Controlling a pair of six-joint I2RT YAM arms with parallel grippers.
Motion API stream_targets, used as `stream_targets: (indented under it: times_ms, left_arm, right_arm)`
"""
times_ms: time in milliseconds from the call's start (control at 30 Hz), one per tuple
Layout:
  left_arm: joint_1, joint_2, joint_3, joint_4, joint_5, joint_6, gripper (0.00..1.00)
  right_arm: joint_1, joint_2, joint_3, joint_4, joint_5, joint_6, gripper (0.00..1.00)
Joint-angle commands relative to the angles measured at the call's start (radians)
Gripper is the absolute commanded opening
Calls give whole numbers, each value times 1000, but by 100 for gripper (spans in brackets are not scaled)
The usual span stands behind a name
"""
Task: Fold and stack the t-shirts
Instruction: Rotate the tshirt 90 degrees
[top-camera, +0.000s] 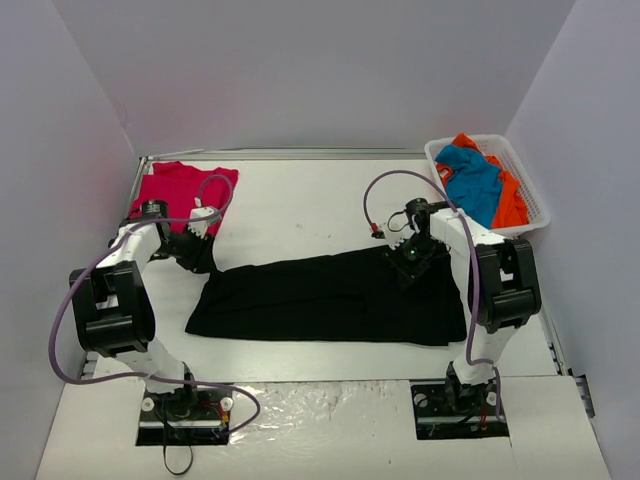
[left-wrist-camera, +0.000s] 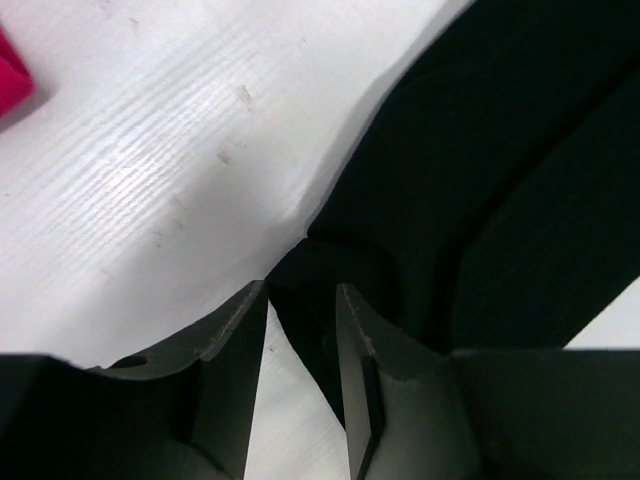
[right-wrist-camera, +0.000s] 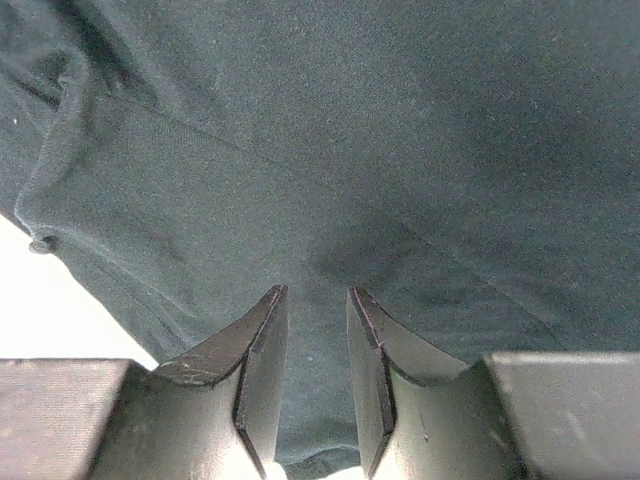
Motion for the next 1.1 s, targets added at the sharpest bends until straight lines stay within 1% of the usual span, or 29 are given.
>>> stream_targets:
  times_ms: [0, 133, 267, 333, 367, 467, 500, 633, 667, 733, 800, 900, 967, 1067]
  left_arm:
    - [6, 23, 37, -103, 51, 104, 32]
    - [6, 54, 34, -175, 75, 166, 32]
    - [6, 72, 28, -163, 66, 163, 32]
    - [6, 72, 28, -160, 68, 160, 28]
    - [6, 71, 31, -157, 72, 154, 20]
    - [6, 61, 40, -142, 82, 128, 4]
    - [6, 55, 43, -137, 83, 121, 2]
    - [8, 22, 68, -122, 88, 71, 2]
    - [9, -4, 69, -110, 86, 39, 2]
    - [9, -32, 65, -61, 65, 5, 2]
    - [9, -61, 59, -12, 39, -40, 2]
    - [11, -71, 69, 13, -10, -78, 2]
    - [15, -72, 68, 51, -70, -139, 2]
    - [18, -60, 72, 67, -111, -175, 2]
  right_arm:
    - [-5, 14, 1, -28, -9, 13, 26]
    - [-5, 20, -6, -20, -10, 13, 26]
    - [-5, 26, -22, -17, -24, 8, 26]
    - [-5, 25, -28, -11, -28, 8, 25]
    - [-5, 26, -35, -9, -28, 7, 24]
    - [-5, 29, -49, 4, -27, 8, 23]
    - [-5, 32, -51, 8, -25, 8, 22]
    - [-13, 29, -58, 26, -9, 20, 20]
    - [-14, 29, -61, 29, -7, 17, 18]
    - [-23, 37, -64, 37, -7, 20, 11]
    - [-26, 55, -68, 50, 5, 31, 0]
    - [-28, 80, -72, 72, 24, 45, 0]
    - [-28, 94, -77, 89, 45, 52, 0]
    - [-28, 115, -77, 107, 64, 66, 0]
